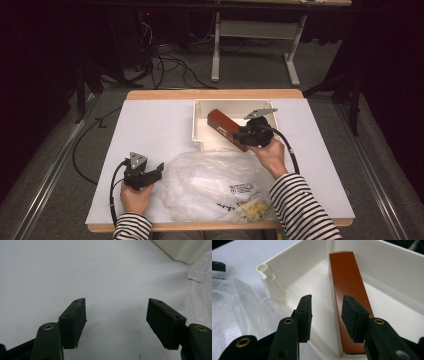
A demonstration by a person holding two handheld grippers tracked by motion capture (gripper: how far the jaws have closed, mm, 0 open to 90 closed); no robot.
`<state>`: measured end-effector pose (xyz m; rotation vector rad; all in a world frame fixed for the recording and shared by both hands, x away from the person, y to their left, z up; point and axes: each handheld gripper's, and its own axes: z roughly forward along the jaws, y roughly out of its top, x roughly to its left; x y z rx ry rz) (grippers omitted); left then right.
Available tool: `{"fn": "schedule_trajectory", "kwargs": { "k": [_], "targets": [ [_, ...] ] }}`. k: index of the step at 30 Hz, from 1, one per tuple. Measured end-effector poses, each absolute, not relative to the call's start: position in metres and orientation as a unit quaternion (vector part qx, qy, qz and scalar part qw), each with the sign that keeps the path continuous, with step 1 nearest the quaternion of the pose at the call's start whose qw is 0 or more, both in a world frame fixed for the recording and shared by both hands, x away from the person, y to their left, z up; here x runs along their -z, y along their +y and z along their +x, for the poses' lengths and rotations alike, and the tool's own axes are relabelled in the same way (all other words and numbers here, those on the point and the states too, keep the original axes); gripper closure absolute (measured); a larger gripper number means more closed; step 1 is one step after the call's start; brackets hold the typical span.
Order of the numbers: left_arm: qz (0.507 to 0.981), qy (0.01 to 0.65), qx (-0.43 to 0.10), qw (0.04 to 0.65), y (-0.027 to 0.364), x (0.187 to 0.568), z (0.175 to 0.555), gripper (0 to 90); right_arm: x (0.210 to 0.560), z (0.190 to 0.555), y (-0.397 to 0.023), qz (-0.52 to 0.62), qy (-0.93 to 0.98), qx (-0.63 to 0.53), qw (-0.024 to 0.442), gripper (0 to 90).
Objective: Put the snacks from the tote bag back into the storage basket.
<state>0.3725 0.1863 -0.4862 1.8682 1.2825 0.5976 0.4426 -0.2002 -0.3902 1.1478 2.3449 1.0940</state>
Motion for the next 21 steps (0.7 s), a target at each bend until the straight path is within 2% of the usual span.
{"fn": "schedule_trajectory", "kwargs": {
  "k": [5,16,21],
  "targets": [
    [0.735,0.504,-0.235,0.388,0.186,0.486,0.373,32.8,0.399,0.434,-0.205,0.406,0.816,-0.387,0.138,63.0],
    [0.734,0.503,-0.234,0.392,0.187,0.486,0.372,32.8,0.406,0.421,-0.205,0.389,0.821,-0.389,0.151,82.7],
    [0.734,0.503,-0.234,0.391,0.186,0.486,0.373,32.8,0.421,0.42,-0.208,0.399,0.825,-0.374,0.143,87.0]
  ]
}}
